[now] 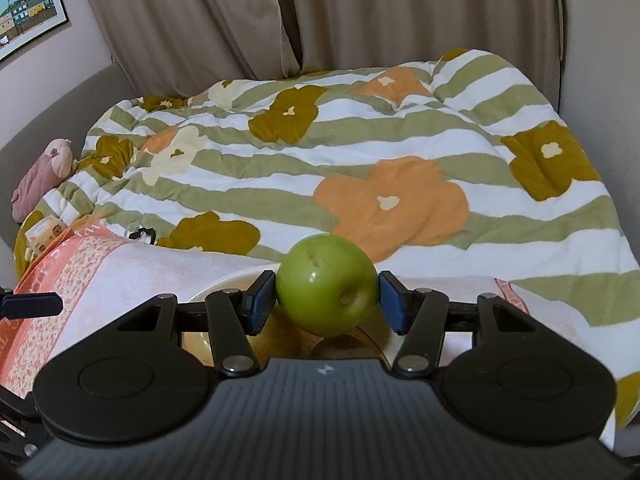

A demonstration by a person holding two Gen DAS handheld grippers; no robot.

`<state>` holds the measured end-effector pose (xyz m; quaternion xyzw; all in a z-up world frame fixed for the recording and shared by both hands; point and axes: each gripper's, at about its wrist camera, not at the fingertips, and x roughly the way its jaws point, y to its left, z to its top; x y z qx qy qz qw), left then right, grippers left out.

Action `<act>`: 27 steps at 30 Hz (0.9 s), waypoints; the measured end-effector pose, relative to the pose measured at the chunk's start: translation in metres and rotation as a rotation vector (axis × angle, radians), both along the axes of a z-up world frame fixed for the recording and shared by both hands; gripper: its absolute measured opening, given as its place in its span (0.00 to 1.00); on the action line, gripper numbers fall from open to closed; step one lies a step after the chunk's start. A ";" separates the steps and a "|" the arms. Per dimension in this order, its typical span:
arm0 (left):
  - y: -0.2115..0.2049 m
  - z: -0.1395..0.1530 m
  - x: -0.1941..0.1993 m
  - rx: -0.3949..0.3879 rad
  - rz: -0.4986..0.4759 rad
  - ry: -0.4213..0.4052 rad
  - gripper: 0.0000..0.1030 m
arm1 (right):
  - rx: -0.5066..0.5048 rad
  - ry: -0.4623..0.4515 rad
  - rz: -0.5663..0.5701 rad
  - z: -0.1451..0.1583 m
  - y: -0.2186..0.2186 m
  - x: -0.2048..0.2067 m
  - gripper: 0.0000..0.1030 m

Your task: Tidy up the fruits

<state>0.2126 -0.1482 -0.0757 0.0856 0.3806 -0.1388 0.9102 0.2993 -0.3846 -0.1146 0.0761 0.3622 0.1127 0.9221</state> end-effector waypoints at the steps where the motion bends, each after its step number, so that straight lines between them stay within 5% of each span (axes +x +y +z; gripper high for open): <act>1: 0.001 0.000 -0.001 -0.003 0.007 0.001 0.97 | 0.014 -0.010 0.003 0.000 -0.002 -0.001 0.80; 3: 0.003 0.001 -0.003 -0.008 0.017 -0.001 0.97 | 0.025 -0.026 0.008 0.003 -0.002 -0.004 0.89; 13: 0.020 0.029 -0.026 -0.035 0.037 -0.056 0.97 | -0.014 -0.080 -0.043 0.040 0.002 -0.039 0.89; 22: 0.055 0.079 -0.076 -0.076 0.027 -0.143 0.97 | -0.060 -0.130 -0.126 0.105 0.035 -0.123 0.89; 27: 0.081 0.101 -0.111 -0.089 0.039 -0.173 0.98 | -0.091 -0.161 -0.176 0.134 0.061 -0.180 1.00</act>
